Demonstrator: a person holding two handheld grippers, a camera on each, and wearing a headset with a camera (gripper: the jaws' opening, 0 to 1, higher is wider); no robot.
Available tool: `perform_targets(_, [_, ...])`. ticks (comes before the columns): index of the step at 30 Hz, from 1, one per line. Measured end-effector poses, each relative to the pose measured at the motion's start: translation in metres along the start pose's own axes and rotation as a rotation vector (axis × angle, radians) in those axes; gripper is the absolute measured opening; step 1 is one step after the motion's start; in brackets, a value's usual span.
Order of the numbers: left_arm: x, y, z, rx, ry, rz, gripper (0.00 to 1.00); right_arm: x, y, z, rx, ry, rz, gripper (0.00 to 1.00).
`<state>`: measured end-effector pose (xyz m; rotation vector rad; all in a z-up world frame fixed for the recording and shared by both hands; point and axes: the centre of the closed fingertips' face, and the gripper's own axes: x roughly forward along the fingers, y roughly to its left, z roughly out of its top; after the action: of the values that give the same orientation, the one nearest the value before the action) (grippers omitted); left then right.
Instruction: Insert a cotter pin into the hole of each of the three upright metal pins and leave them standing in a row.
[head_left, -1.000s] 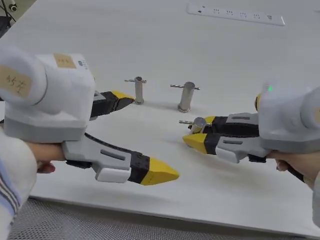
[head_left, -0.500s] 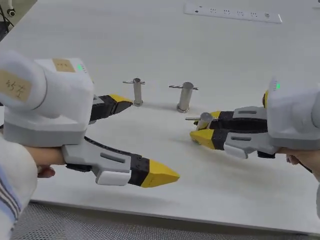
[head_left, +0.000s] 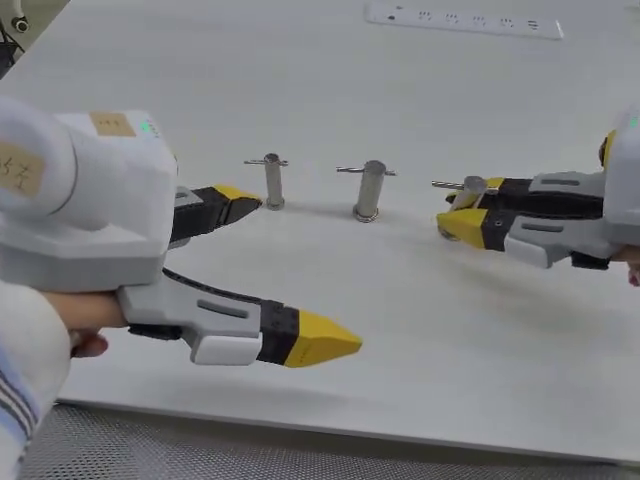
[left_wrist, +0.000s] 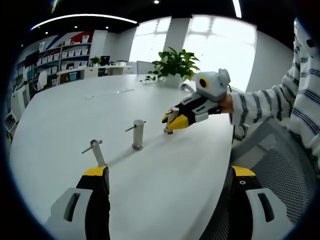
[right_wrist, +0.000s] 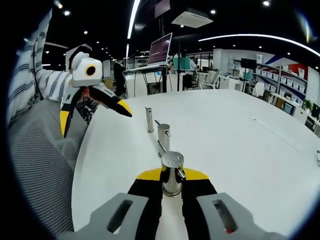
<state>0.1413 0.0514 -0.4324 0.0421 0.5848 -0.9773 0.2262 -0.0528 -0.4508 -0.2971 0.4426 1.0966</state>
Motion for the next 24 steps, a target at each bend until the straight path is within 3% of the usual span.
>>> perform_targets(14, [0.000, 0.001, -0.006, -0.012, 0.026, 0.004, 0.99, 0.005, -0.018, -0.012, 0.028, 0.012, -0.005, 0.08])
perform_targets(18, [-0.001, 0.001, -0.008, -0.018, 0.030, 0.004, 0.99, 0.007, -0.029, -0.017, 0.037, 0.011, -0.005, 0.08])
perform_targets(24, [0.000, 0.000, -0.008, -0.025, 0.034, 0.000, 0.99, 0.007, -0.031, -0.019, 0.039, 0.012, -0.004, 0.08])
